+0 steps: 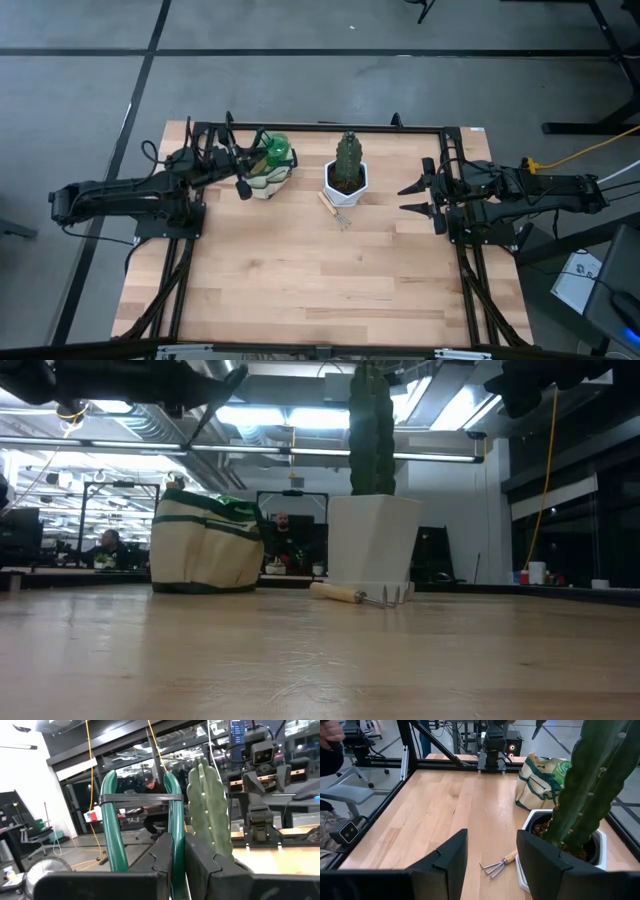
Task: Pick & Place Garden tools in Gardening bag
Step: Put the green shear scissors into the brown gardening bag
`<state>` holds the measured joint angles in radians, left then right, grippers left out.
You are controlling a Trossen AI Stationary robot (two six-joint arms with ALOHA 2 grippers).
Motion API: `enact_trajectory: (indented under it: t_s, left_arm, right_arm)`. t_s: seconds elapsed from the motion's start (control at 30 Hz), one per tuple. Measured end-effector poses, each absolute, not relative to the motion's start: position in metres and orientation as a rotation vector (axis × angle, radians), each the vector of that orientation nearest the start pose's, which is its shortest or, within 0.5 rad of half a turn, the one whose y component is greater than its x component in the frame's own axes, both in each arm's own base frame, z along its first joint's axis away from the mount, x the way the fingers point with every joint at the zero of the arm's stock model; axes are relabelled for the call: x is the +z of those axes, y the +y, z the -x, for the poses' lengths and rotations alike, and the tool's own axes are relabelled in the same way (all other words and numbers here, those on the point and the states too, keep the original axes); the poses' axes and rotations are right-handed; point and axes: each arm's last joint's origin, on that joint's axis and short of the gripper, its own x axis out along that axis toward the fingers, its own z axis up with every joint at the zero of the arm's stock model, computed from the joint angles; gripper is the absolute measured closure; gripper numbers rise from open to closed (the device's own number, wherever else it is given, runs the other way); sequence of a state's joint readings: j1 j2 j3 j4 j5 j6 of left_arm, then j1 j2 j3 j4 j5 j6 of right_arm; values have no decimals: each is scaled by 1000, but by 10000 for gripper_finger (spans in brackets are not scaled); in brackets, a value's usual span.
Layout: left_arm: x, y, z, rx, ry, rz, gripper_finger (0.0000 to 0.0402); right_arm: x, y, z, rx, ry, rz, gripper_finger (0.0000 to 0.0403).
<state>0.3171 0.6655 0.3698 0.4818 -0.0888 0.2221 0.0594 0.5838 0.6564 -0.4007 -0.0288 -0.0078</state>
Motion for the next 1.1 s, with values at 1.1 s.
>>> enact_trajectory:
  t_s: [1.1]
  left_arm:
    - [258,89,-153,387,-140,-204,375]
  right_arm:
    - [296,9,-131,88,327,12,231]
